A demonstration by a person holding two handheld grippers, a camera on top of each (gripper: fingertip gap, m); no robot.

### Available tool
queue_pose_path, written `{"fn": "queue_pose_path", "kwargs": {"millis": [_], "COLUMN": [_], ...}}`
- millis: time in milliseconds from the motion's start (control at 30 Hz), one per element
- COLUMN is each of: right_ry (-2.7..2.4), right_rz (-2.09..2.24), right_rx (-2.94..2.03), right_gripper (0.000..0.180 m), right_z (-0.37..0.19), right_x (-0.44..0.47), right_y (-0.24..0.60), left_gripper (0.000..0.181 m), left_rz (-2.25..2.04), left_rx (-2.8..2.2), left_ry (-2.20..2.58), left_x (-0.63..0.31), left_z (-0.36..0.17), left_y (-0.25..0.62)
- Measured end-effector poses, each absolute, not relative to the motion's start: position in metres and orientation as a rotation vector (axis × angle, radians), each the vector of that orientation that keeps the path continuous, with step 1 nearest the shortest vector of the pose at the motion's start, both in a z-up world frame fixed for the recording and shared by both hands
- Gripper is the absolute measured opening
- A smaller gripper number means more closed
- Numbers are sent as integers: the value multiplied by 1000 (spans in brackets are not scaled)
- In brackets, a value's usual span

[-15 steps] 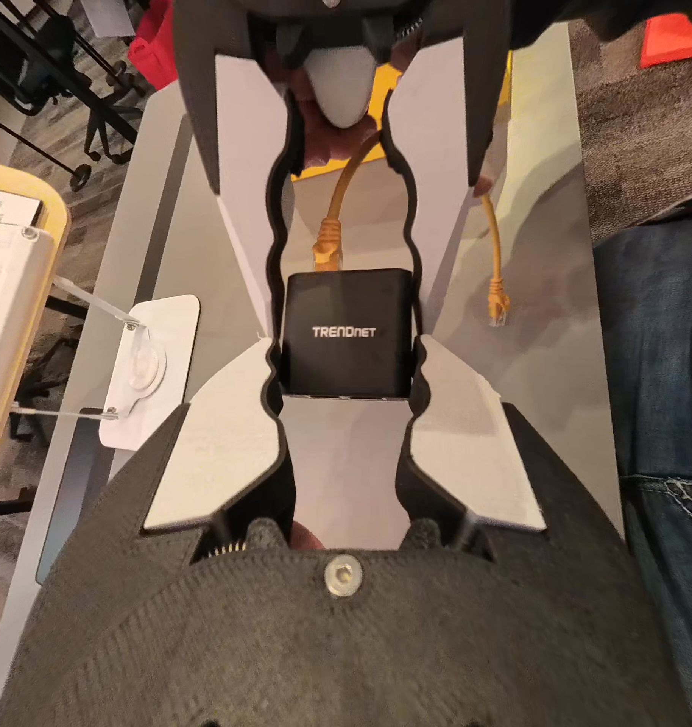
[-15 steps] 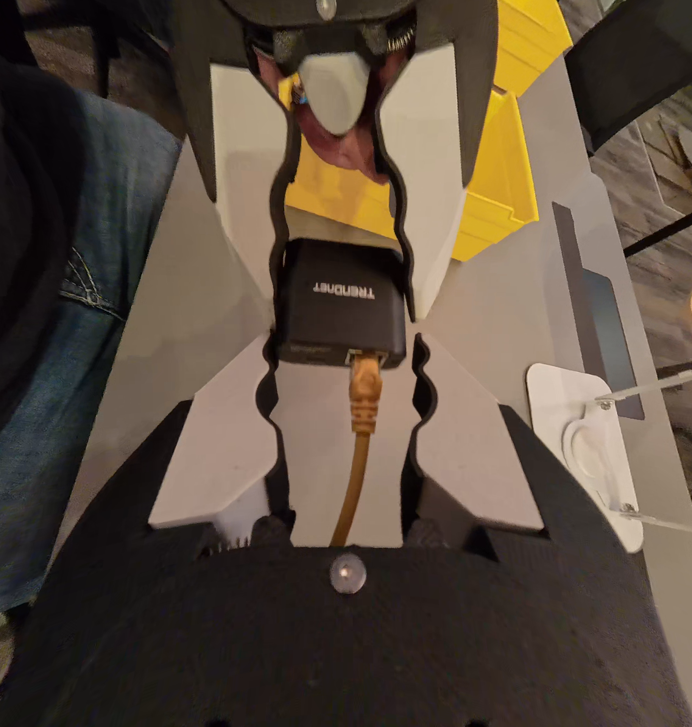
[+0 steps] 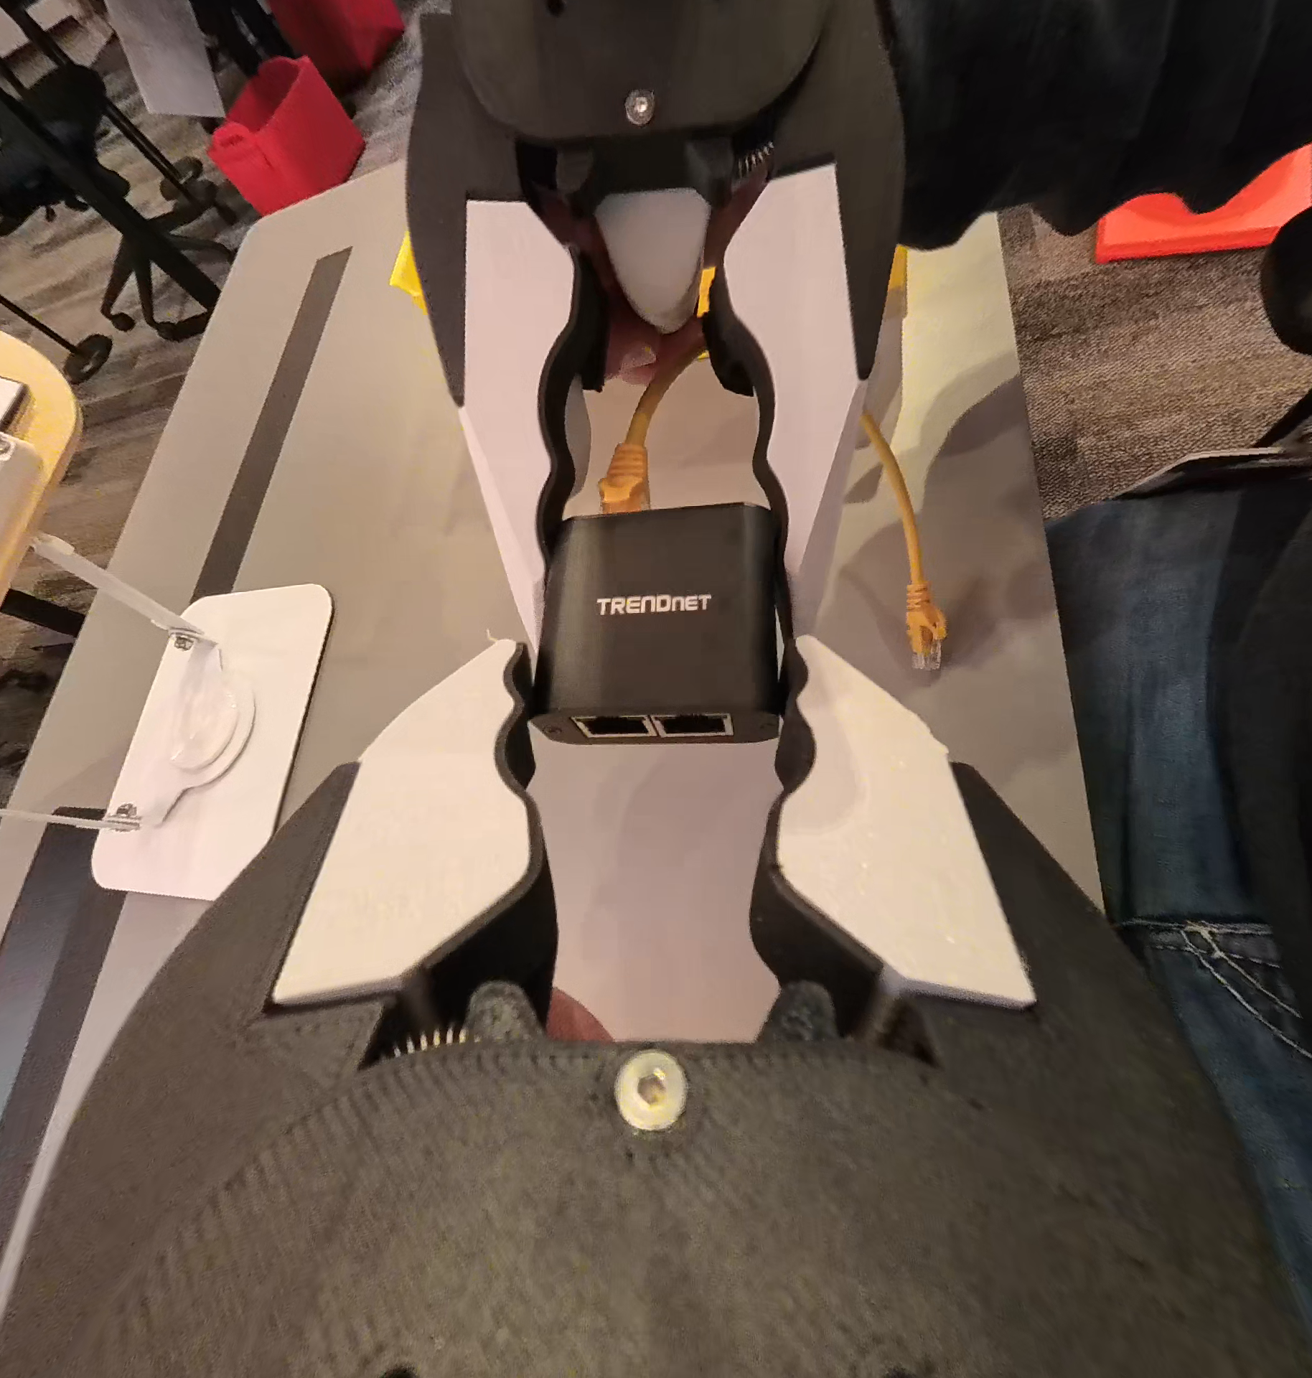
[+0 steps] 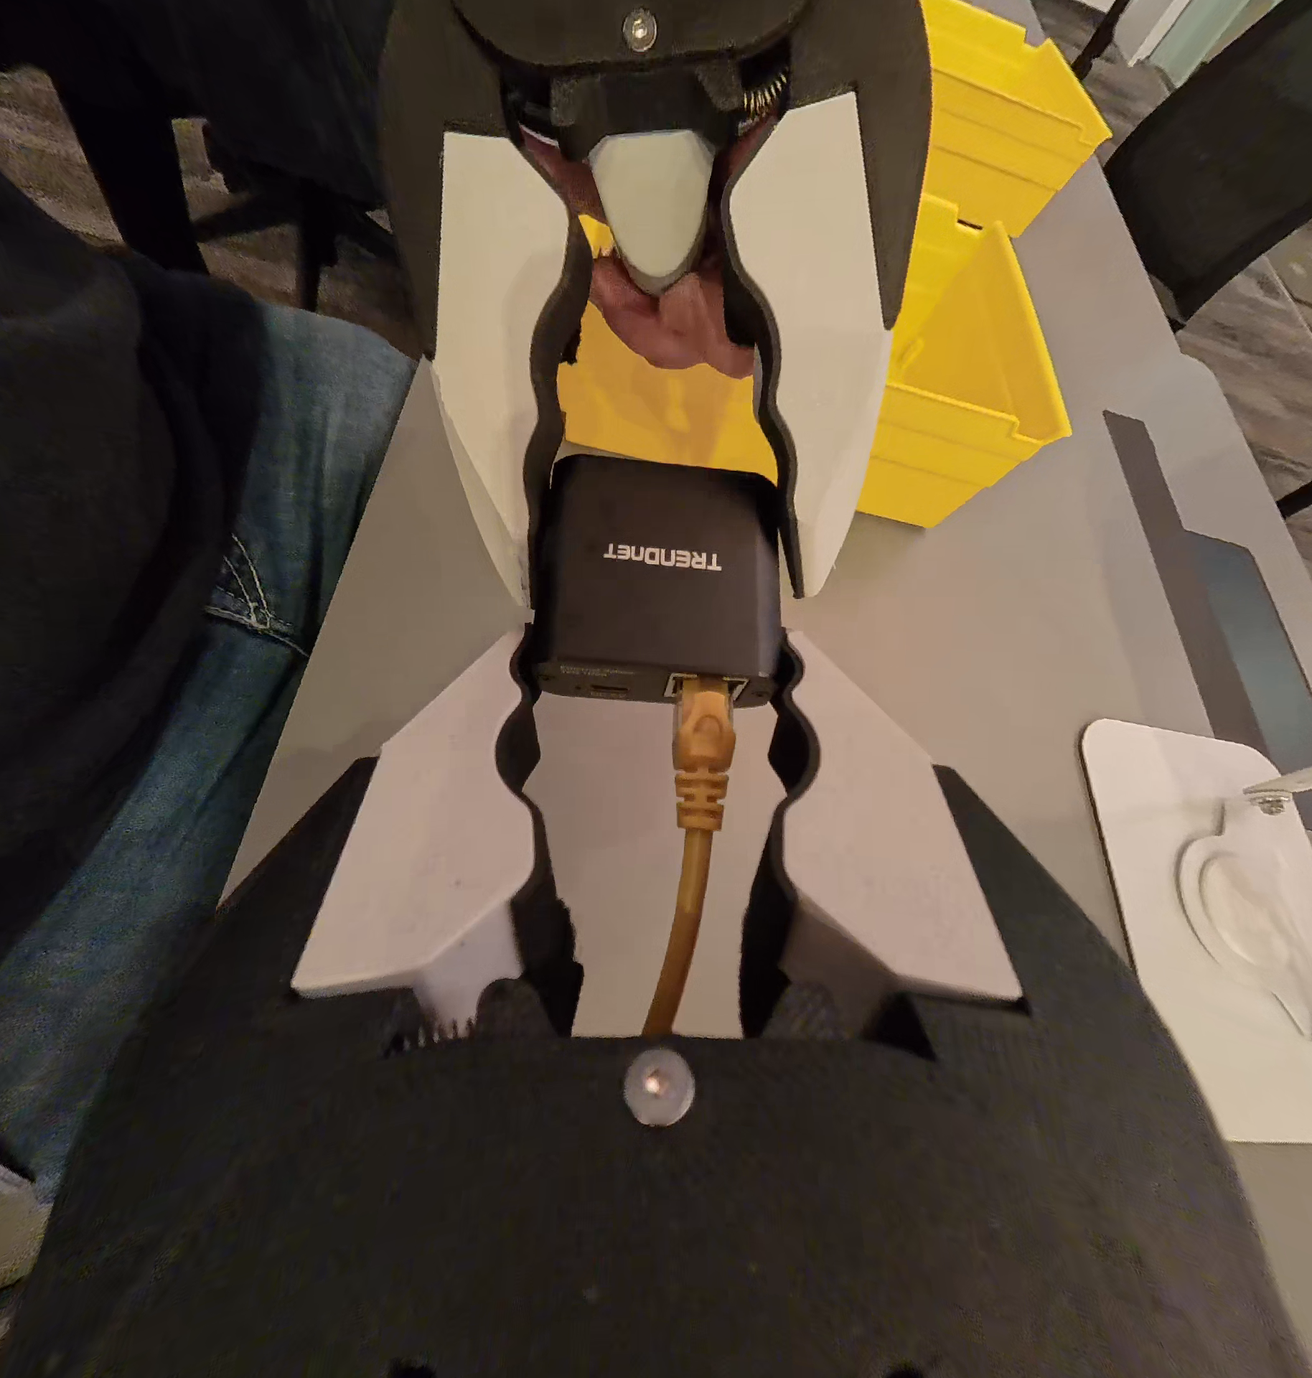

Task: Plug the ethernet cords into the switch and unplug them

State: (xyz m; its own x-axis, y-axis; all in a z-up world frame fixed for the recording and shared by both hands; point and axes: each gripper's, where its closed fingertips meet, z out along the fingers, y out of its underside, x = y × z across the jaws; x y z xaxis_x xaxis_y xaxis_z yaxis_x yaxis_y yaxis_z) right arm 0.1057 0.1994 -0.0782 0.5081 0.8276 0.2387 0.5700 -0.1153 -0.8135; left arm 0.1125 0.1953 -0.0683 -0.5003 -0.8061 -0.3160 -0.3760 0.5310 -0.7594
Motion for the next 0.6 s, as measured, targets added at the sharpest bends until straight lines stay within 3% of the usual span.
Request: {"fn": "queue_pose_path", "kwargs": {"millis": [600], "right_ry": [-1271], "right_rz": [283], "right_rx": [-1956], "right_gripper": [62], "right_z": [-107], "right_x": [105], "right_y": [199], "left_gripper": [63], "left_rz": [-897], "left_rx": [-917], "left_ry": [2075], "left_x": [116], "left_z": [-69], "left_y": [184]}}
